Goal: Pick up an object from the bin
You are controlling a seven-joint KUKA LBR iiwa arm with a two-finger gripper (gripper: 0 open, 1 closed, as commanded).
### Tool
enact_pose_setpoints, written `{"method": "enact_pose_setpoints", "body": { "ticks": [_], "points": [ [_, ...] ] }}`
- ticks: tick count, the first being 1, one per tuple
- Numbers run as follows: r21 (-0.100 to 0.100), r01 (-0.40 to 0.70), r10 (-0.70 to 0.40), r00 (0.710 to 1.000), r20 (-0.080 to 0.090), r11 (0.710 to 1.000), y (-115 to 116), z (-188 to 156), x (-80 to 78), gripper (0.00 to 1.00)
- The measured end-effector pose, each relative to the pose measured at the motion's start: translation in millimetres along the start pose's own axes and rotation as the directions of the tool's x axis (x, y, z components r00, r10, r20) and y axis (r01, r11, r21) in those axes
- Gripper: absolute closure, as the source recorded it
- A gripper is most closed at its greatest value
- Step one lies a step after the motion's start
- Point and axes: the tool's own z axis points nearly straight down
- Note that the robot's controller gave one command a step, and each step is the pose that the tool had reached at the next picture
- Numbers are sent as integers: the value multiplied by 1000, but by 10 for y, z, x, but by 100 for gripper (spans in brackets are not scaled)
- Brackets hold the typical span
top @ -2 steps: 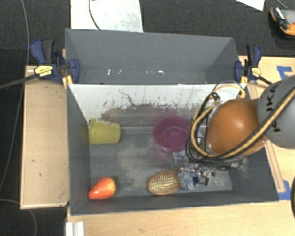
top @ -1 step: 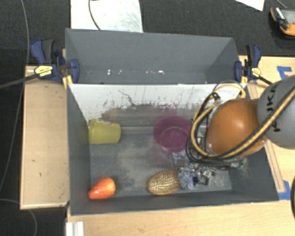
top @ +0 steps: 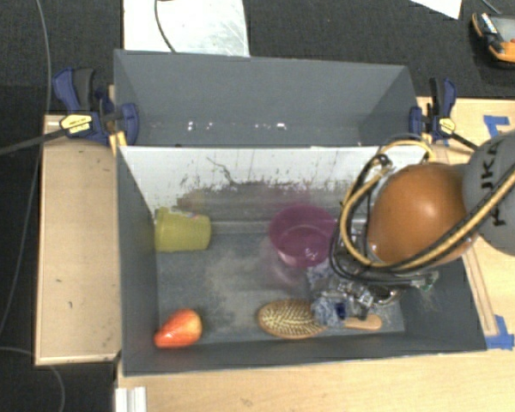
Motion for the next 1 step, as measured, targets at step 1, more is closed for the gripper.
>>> {"method": "enact_pose_setpoints", "body": {
  "ticks": [1],
  "points": [
    [2, 0, 0, 1000, 1, 1000, -10, -509, -10, 100]
  ]
}}
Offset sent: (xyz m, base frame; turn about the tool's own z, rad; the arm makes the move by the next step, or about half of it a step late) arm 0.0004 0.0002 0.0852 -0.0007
